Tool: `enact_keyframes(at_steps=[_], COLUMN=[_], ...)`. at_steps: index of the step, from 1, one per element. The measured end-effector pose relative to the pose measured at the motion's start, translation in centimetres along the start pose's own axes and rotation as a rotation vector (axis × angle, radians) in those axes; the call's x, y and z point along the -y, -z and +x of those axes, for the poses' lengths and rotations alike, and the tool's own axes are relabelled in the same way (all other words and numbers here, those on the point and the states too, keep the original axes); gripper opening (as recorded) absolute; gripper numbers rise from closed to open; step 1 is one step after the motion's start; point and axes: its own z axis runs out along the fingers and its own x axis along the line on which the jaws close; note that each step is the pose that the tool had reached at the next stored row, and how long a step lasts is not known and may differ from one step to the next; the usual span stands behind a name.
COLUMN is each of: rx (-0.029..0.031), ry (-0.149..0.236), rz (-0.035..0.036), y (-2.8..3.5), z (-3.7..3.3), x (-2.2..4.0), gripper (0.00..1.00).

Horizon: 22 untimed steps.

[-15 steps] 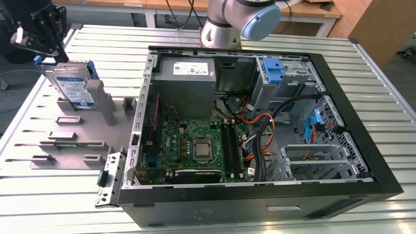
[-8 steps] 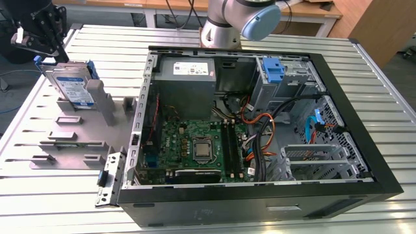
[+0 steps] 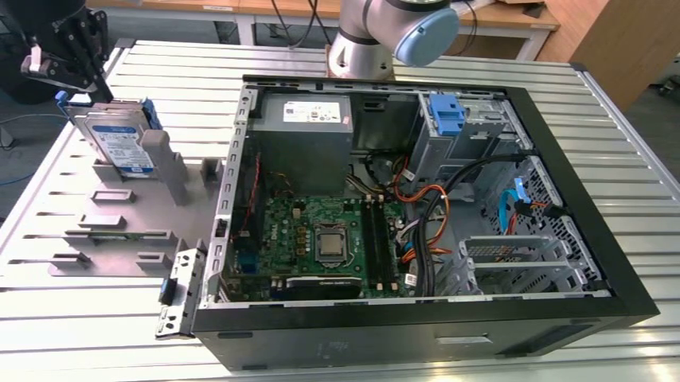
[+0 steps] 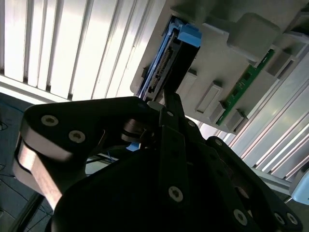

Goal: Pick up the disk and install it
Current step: 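Pick up the disk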

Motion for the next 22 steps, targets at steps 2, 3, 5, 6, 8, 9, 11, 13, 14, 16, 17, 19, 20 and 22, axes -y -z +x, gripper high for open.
enact_keyframes(at_steps=[2,3,5,6,8,9,11,13,14,16,17,19,20,22], rx=[0.0,0.0001,0.0,0.0,-0.0015,-0.0026,-0.0037,-0.0041,-0.0041,-0.0041,-0.0041,-0.0041,-0.004,-0.004], ry=[0.0,0.0,0.0,0.0,0.001,0.001,0.0,0.0,0.0,0.0,0.0,0.0,0.0,0.0], rz=[-0.0001,0.0,0.0,0.0,0.0003,0.0004,0.0005,0.0005,0.0005,0.0005,0.0005,0.0005,0.0005,0.0005], y=[0.0,-0.01,-0.01,-0.01,-0.01,0.0,0.0,-0.01,-0.01,-0.02,-0.03,-0.04,-0.04,-0.05], z=[0.0,0.0,0.0,0.0,-0.01,-0.02,-0.02,-0.03,-0.03,-0.02,-0.02,-0.02,-0.02,-0.02], x=[0.0,0.0,0.0,0.0,0.01,0.01,0.0,0.0,0.0,0.0,0.0,0.0,0.0,0.0], gripper=[0.11,0.11,0.11,0.11,0.11,0.11,0.11,0.11,0.11,0.11,0.11,0.11,0.11,0.11])
